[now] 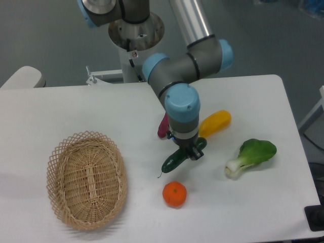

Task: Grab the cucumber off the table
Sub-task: 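Lift the grasped cucumber up off the table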

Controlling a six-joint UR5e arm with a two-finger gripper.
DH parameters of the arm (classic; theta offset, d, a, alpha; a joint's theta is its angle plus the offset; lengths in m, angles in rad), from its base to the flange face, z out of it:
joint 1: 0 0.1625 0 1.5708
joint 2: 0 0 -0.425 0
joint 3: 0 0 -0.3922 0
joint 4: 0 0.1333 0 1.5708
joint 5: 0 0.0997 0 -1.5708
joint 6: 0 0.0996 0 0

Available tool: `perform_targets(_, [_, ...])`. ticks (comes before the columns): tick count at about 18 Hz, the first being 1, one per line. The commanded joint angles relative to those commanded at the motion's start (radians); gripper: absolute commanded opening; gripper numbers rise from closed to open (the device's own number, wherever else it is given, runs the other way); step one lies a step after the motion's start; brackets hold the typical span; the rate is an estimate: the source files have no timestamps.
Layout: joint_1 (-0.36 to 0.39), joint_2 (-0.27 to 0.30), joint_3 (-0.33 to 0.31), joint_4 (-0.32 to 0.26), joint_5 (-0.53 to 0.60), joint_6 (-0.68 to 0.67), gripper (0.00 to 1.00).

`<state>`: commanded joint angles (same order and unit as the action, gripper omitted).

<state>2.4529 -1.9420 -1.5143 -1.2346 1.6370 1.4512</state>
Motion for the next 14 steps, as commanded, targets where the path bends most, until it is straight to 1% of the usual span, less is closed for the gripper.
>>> perform_targets(2, [0.0,0.0,0.045,-0.026,-0.058,-0.008,0.14])
perform_targets(6, [-0.003,0.002,0.086,-0.028,-0.143,-0.046,0.14])
perform_targets(12, [-0.011,-0.011,0.112,-0.02,-0.166,-0.162,0.14])
perform_targets(14, [-0.011,-0.012,0.115,-0.019,-0.17,-0.169,0.14])
